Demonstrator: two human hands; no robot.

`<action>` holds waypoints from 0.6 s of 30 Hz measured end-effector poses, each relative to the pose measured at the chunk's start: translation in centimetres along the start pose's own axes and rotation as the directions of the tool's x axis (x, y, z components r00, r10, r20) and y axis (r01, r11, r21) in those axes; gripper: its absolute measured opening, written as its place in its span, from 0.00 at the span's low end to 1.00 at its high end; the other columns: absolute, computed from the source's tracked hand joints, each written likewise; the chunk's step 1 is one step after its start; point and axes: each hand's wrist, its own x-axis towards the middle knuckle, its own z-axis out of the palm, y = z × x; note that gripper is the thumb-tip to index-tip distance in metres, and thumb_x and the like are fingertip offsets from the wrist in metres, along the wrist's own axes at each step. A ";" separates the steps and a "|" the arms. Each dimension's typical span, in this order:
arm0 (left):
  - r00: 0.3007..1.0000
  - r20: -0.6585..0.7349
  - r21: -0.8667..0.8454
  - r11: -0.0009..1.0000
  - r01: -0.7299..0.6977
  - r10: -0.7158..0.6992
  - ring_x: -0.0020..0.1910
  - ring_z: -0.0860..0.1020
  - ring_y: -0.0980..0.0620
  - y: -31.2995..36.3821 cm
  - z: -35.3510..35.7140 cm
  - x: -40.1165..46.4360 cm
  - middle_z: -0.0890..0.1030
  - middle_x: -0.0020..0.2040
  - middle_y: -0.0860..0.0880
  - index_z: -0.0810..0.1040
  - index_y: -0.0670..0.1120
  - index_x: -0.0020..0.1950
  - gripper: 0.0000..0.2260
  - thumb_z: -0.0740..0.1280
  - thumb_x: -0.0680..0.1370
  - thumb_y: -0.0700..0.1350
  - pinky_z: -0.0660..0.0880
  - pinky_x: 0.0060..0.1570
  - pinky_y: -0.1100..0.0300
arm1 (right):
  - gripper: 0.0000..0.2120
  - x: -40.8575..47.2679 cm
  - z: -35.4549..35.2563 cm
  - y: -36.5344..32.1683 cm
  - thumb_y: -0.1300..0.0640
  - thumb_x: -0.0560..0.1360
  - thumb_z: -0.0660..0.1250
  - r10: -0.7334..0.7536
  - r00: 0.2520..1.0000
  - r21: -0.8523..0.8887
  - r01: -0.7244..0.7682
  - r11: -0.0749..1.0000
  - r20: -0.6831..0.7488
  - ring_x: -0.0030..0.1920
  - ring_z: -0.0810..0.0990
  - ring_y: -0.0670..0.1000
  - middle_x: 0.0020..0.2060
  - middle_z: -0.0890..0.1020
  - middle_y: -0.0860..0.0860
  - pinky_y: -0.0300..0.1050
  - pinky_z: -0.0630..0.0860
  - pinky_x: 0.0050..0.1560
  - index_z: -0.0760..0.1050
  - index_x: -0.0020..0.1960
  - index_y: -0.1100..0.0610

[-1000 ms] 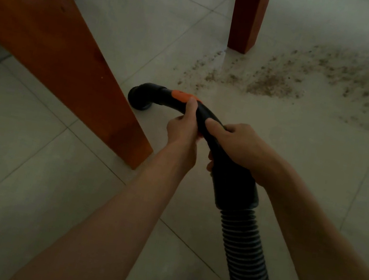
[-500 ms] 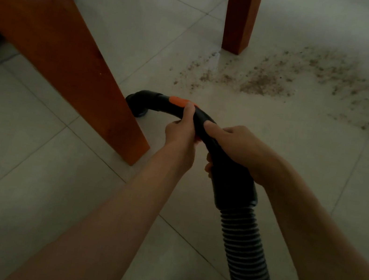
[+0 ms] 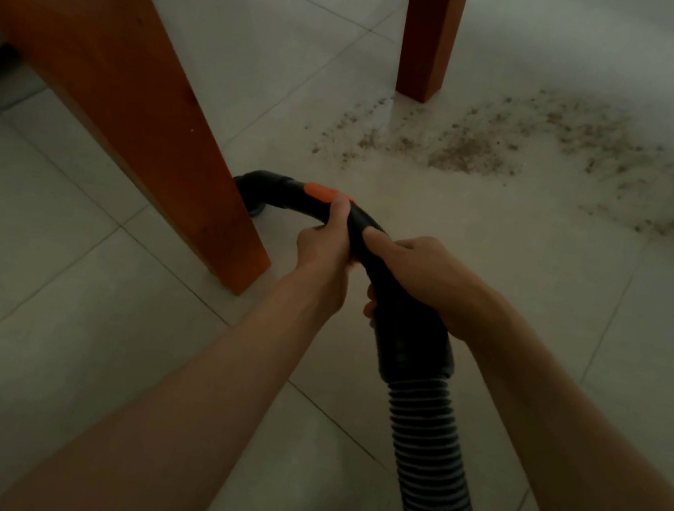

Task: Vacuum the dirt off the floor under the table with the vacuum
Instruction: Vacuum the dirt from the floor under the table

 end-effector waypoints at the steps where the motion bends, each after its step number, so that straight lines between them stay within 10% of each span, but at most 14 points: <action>1: 1.000 0.007 0.012 1.000 0.001 -0.001 0.37 0.76 0.50 -0.3 0.0 -0.2 0.76 0.39 0.46 0.69 0.41 0.41 0.15 0.63 0.79 0.52 0.74 0.42 0.58 | 0.22 -0.3 -0.2 0.3 0.48 0.80 0.61 0.002 1.000 0.003 -0.002 1.000 0.001 0.25 0.80 0.52 0.34 0.80 0.59 0.42 0.80 0.27 0.75 0.52 0.69; 18: 0.938 0.241 0.269 0.946 0.180 -0.247 0.57 0.76 0.42 0.7 1.4 -4.1 0.75 0.62 0.39 0.67 0.37 0.67 0.21 0.57 0.81 0.52 0.75 0.50 0.53 | 0.18 -4.2 -0.2 4.2 0.45 0.80 0.58 -0.171 0.921 -0.327 0.051 0.944 -0.351 0.37 0.82 0.56 0.39 0.81 0.58 0.47 0.80 0.38 0.72 0.50 0.61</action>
